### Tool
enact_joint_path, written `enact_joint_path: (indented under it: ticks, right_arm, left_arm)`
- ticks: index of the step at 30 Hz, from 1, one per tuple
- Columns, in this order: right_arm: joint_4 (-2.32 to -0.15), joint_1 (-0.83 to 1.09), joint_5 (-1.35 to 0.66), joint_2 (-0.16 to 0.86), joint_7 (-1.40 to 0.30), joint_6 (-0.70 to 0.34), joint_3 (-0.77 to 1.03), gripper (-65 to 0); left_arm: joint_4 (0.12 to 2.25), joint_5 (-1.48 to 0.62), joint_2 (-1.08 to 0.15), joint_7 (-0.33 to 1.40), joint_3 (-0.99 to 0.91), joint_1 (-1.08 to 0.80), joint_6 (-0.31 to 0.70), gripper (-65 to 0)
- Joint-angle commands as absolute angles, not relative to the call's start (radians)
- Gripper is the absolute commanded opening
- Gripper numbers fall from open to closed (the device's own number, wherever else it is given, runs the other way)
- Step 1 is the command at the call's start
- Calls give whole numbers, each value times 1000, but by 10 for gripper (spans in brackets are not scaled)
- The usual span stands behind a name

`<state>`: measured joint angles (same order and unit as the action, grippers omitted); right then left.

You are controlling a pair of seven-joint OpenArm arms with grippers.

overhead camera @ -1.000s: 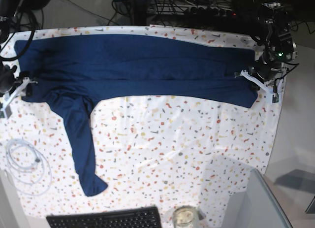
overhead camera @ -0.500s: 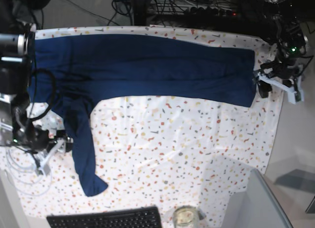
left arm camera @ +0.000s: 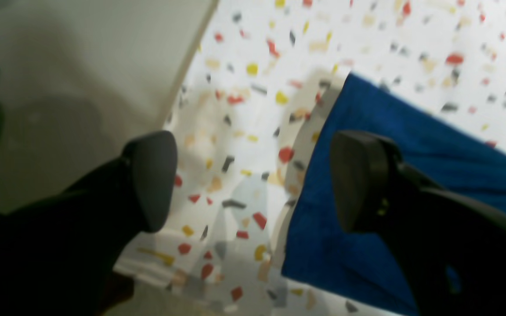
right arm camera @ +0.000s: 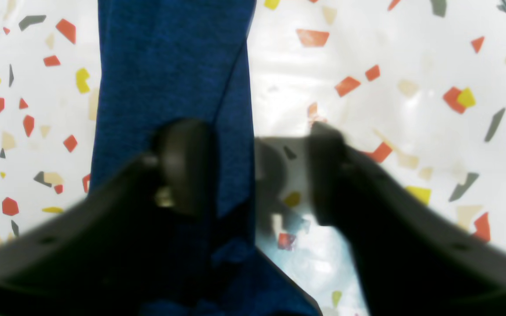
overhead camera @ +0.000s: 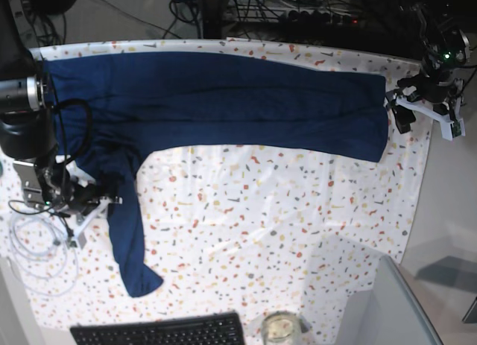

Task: Layout the t-shirt on the table in an organized manner, then fold the t-shirt properly
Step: 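Grasp the hanging sleeve with the right gripper and lift it onto the shirt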

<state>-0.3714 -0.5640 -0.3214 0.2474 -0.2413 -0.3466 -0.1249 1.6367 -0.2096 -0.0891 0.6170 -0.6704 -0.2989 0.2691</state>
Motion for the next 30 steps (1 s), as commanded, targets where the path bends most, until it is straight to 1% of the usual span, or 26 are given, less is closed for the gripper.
enact_joint_path:
  ticks: [1,2,3,4,5,7,10,12,16,19,24,27,30]
  right_arm:
    - [-390,-578,-325,252,-255,-352,-127,-497]
    - [-404,-570,-325,252,-257,-352,-122,-591]
    - [-433,-561,-328,252,-262,-352,-119,-650]
    - [-472,-545,-328,252,-271,-352,-119,-650]
    - [-521,-526,-328,255,-286,-352,-119,-626]
    - [-653,-476,-329,259,-344,-352,-117,-650]
    - [-935,-371,-329,278,-510,-346,-108,-650]
    - [-1171,-271,-326,280,-610,-346,-53,-650]
    - [-1563,-99,-328,278,-733,-346,12,-650]
    - [-1761,5,-329,275,-816,-346,8,-650]
    - [-1940,165,-328,197,-849,-352,4,-650]
    - [-1972,217,-328,151,-852,-354,-5,-650]
    - [-1975,239,-328,148,-849,-354,-85,-650]
  left_arm:
    - [1647,-216,-102,593,-670,-294,272,-138]
    - [1646,-216,-102,593,-670,-294,272,-138]
    - [1643,-216,-102,593,-668,-294,272,-138]
    - [1641,-216,-102,593,-668,-294,272,-138]
    - [1638,-216,-102,593,-671,-294,272,-138]
    - [1626,-216,-107,591,-674,-294,272,-138]
    - [1610,-216,-111,590,-676,-294,272,-138]
    - [1606,-216,-119,590,-676,-294,272,-138]
    - [1586,-216,-125,590,-676,-288,272,-138]
    - [1561,-214,-125,590,-676,-263,272,-138]
    - [1537,-214,-130,590,-674,-232,272,-138]
    - [1524,-213,-130,591,-674,-222,272,-138]
    - [1527,-205,-131,590,-671,-222,272,-138]
